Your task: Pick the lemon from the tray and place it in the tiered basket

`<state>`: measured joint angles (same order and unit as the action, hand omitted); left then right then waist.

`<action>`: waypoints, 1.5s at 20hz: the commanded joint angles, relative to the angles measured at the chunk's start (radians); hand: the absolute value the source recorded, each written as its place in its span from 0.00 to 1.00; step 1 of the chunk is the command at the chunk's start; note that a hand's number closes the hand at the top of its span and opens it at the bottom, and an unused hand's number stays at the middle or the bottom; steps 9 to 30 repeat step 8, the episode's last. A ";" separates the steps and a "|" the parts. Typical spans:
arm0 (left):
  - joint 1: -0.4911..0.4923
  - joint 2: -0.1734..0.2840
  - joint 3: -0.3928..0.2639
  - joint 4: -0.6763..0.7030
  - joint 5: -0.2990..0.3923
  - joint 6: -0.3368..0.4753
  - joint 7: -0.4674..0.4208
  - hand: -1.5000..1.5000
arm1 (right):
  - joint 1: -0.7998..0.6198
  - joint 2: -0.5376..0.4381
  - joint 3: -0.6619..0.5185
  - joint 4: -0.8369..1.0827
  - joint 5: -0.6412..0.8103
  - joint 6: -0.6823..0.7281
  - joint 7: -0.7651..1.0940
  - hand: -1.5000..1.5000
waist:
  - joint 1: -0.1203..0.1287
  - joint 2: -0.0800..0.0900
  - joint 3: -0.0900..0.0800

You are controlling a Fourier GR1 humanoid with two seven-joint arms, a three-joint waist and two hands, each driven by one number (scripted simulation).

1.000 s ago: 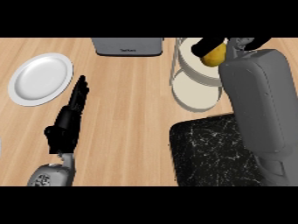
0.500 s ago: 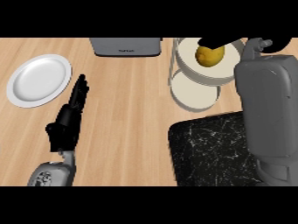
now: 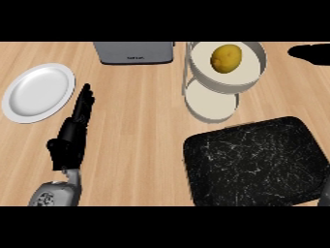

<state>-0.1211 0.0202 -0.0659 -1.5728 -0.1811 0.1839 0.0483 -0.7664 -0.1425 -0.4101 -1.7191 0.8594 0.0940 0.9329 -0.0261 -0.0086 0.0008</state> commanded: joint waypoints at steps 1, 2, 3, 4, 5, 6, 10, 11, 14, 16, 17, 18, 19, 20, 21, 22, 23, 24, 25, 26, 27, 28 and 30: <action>0.019 0.029 0.039 0.014 0.033 -0.025 -0.020 0.50 | 0.181 -0.022 -0.124 -0.218 -0.154 0.068 -0.008 0.00 | -0.016 -0.002 0.000; 0.057 0.013 0.001 -0.017 0.008 -0.015 -0.012 0.50 | 0.232 -0.026 -0.156 -0.267 -0.199 0.078 -0.033 0.00 | -0.012 -0.003 0.001; 0.056 -0.008 0.002 0.010 -0.003 0.013 -0.031 0.50 | 0.266 -0.071 -0.221 -0.285 -0.282 0.135 -0.063 0.00 | -0.030 -0.005 0.002; 0.050 0.026 0.007 -0.068 0.022 -0.030 0.024 0.50 | 0.323 -0.054 -0.233 -0.348 -0.308 0.156 -0.050 0.00 | -0.012 -0.004 0.001; 0.025 0.038 0.031 -0.064 0.034 -0.033 0.031 0.50 | 0.377 -0.060 -0.278 -0.372 -0.359 0.164 -0.093 0.00 | -0.014 -0.003 0.001; 0.019 0.006 0.009 -0.024 0.017 -0.012 0.012 0.50 | 0.403 -0.095 -0.332 -0.385 -0.433 0.220 -0.096 0.00 | -0.022 -0.002 0.001; 0.072 0.006 0.008 -0.027 0.014 -0.007 -0.012 0.50 | 0.506 -0.070 -0.423 -0.426 -0.566 0.257 -0.155 0.00 | -0.033 -0.005 0.002; 0.072 0.006 0.008 -0.027 0.014 -0.007 -0.012 0.50 | 0.506 -0.070 -0.423 -0.426 -0.566 0.257 -0.155 0.00 | -0.033 -0.005 0.002; 0.072 0.006 0.008 -0.027 0.014 -0.007 -0.012 0.50 | 0.506 -0.070 -0.423 -0.426 -0.566 0.257 -0.155 0.00 | -0.033 -0.005 0.002; 0.072 0.006 0.008 -0.027 0.014 -0.007 -0.012 0.50 | 0.506 -0.070 -0.423 -0.426 -0.566 0.257 -0.155 0.00 | -0.033 -0.005 0.002; 0.072 0.006 0.008 -0.027 0.014 -0.007 -0.012 0.50 | 0.506 -0.070 -0.423 -0.426 -0.566 0.257 -0.155 0.00 | -0.033 -0.005 0.002; 0.072 0.006 0.008 -0.027 0.014 -0.007 -0.012 0.50 | 0.506 -0.070 -0.423 -0.426 -0.566 0.257 -0.155 0.00 | -0.033 -0.005 0.002; 0.072 0.006 0.008 -0.027 0.014 -0.007 -0.012 0.50 | 0.506 -0.070 -0.423 -0.426 -0.566 0.257 -0.155 0.00 | -0.033 -0.005 0.002; 0.072 0.006 0.008 -0.027 0.014 -0.007 -0.012 0.50 | 0.506 -0.070 -0.423 -0.426 -0.566 0.257 -0.155 0.00 | -0.033 -0.005 0.002; 0.072 0.006 0.008 -0.027 0.014 -0.007 -0.012 0.50 | 0.506 -0.070 -0.423 -0.426 -0.566 0.257 -0.155 0.00 | -0.033 -0.005 0.002; 0.072 0.006 0.008 -0.027 0.014 -0.007 -0.012 0.50 | 0.506 -0.070 -0.423 -0.426 -0.566 0.257 -0.155 0.00 | -0.033 -0.005 0.002; 0.072 0.006 0.008 -0.027 0.014 -0.007 -0.012 0.50 | 0.506 -0.070 -0.423 -0.426 -0.566 0.257 -0.155 0.00 | -0.033 -0.005 0.002; 0.072 0.006 0.008 -0.027 0.014 -0.007 -0.012 0.50 | 0.506 -0.070 -0.423 -0.426 -0.566 0.257 -0.155 0.00 | -0.033 -0.005 0.002; 0.072 0.006 0.008 -0.027 0.014 -0.007 -0.012 0.50 | 0.506 -0.070 -0.423 -0.426 -0.566 0.257 -0.155 0.00 | -0.033 -0.005 0.002; 0.072 0.006 0.008 -0.027 0.014 -0.007 -0.012 0.50 | 0.506 -0.070 -0.423 -0.426 -0.566 0.257 -0.155 0.00 | -0.033 -0.005 0.002; 0.072 0.006 0.008 -0.027 0.014 -0.007 -0.012 0.50 | 0.506 -0.070 -0.423 -0.426 -0.566 0.257 -0.155 0.00 | -0.033 -0.005 0.002; 0.072 0.006 0.008 -0.027 0.014 -0.007 -0.012 0.50 | 0.506 -0.070 -0.423 -0.426 -0.566 0.257 -0.155 0.00 | -0.033 -0.005 0.002; 0.072 0.006 0.008 -0.027 0.014 -0.007 -0.012 0.50 | 0.506 -0.070 -0.423 -0.426 -0.566 0.257 -0.155 0.00 | -0.033 -0.005 0.002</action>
